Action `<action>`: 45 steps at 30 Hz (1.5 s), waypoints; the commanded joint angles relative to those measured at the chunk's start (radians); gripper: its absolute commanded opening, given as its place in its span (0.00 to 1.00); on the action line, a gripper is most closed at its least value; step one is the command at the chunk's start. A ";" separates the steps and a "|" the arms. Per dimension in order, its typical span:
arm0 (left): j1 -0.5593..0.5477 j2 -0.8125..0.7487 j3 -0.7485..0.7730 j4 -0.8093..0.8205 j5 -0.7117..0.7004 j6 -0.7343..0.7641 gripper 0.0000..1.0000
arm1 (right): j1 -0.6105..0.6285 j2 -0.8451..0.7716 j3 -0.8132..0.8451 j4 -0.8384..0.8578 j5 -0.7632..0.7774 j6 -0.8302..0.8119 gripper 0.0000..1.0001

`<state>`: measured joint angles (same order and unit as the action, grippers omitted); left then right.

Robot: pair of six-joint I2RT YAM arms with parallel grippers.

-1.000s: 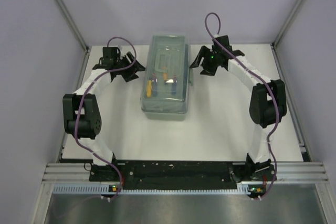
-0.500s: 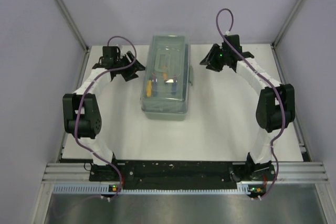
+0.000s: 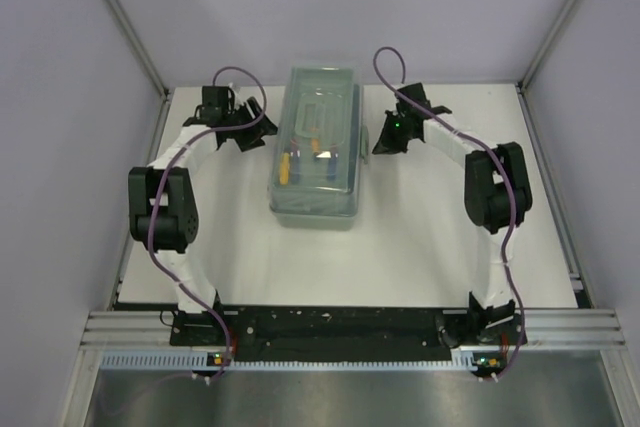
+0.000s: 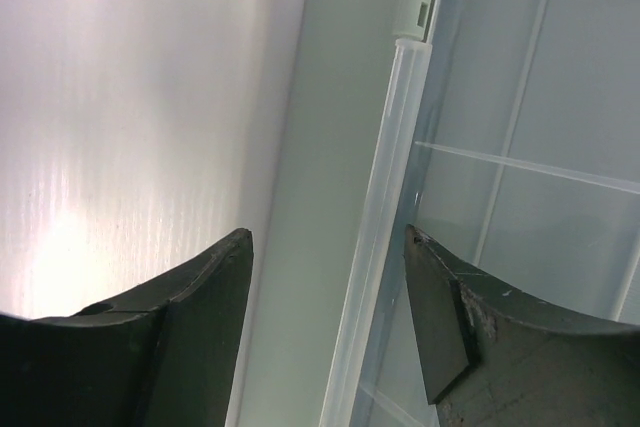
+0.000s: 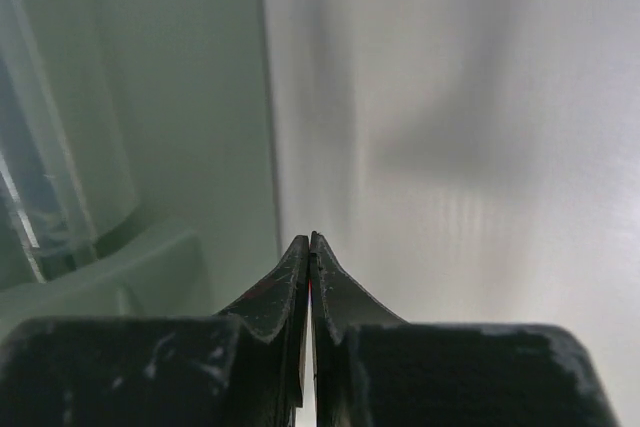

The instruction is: Pack the tool kit

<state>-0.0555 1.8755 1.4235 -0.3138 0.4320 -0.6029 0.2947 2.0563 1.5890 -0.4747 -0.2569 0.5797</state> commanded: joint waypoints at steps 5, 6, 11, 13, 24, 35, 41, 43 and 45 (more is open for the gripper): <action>-0.049 0.085 0.069 0.024 0.209 0.140 0.64 | 0.103 0.036 0.152 0.063 -0.136 -0.040 0.00; -0.049 0.092 0.071 0.027 0.237 0.140 0.63 | 0.103 0.033 0.140 0.097 -0.171 -0.028 0.00; -0.050 0.105 0.022 0.103 0.327 0.078 0.62 | 0.103 0.019 0.057 0.270 -0.315 0.106 0.00; -0.049 0.102 0.008 0.125 0.326 0.054 0.62 | 0.103 0.010 0.043 0.291 -0.311 0.124 0.00; 0.015 0.045 0.126 -0.028 0.087 0.038 0.74 | -0.026 -0.067 -0.021 0.114 -0.053 0.107 0.07; 0.108 -0.179 0.226 -0.260 -0.156 0.161 0.98 | -0.250 -0.379 -0.199 -0.018 0.073 -0.012 0.32; 0.108 -0.448 0.092 -0.295 -0.179 0.170 0.98 | -0.285 -0.669 -0.309 -0.070 0.134 -0.083 0.71; 0.108 -0.556 0.054 -0.312 -0.202 0.175 0.98 | -0.285 -0.772 -0.360 -0.070 0.163 -0.087 0.80; 0.108 -0.645 0.016 -0.320 -0.197 0.180 0.98 | -0.285 -0.869 -0.395 -0.070 0.174 -0.103 0.87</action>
<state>0.0544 1.3880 1.4990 -0.6033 0.2653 -0.4519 0.0063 1.3613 1.2476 -0.5285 -0.1406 0.5327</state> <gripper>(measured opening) 0.983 0.812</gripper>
